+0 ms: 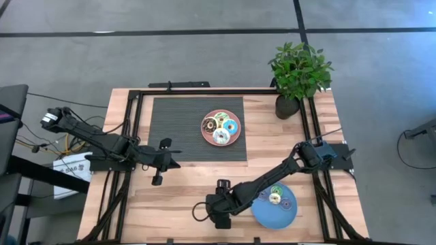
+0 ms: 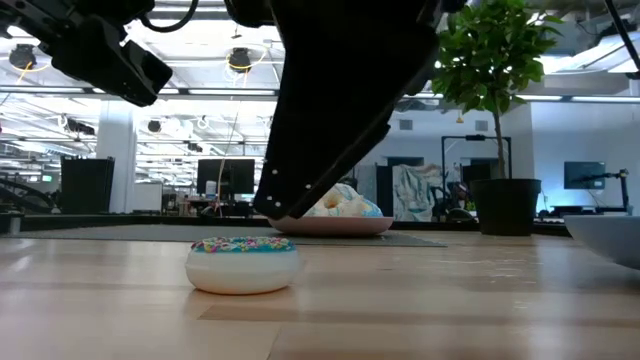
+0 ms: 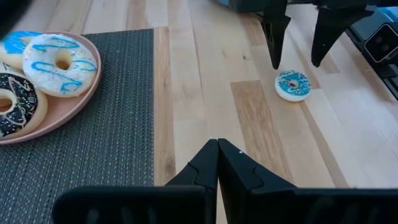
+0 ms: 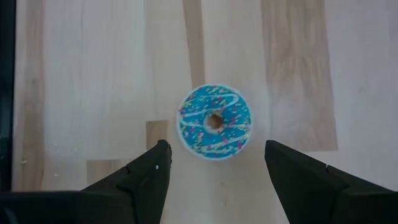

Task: Pick & Place donuts
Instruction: Put the small blue donut on the blue plate, then return to Home Position

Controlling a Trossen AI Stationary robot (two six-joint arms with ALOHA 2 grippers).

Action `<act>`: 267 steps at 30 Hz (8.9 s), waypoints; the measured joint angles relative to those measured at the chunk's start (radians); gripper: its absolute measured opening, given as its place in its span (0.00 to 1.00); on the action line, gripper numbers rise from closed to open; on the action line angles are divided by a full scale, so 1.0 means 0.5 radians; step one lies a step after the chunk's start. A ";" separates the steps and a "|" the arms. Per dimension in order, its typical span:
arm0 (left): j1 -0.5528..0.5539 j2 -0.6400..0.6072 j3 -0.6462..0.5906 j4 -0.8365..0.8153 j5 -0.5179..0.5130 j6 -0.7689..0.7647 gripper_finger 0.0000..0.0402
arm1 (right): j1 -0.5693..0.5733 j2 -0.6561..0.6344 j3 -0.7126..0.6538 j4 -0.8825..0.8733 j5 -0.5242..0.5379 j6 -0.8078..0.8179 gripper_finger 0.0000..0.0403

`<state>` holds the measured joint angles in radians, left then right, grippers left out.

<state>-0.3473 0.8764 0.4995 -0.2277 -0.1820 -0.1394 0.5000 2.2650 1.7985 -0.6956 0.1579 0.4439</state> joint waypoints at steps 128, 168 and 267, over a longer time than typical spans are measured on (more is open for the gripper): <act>0.000 0.002 0.000 0.004 -0.026 -0.050 0.00 | -0.070 0.057 -0.278 0.598 -0.154 -0.382 0.69; 0.000 0.002 0.000 0.018 -0.026 -0.045 0.00 | -0.060 0.045 -0.282 0.509 -0.148 -0.363 0.56; 0.540 -0.075 -0.300 0.748 0.243 0.253 0.00 | -0.296 -1.185 -0.981 -0.488 0.282 0.148 0.06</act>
<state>-0.0771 0.8392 0.3497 0.1465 -0.0606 -0.0129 0.3518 1.6726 1.3082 -0.9394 0.2987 0.5177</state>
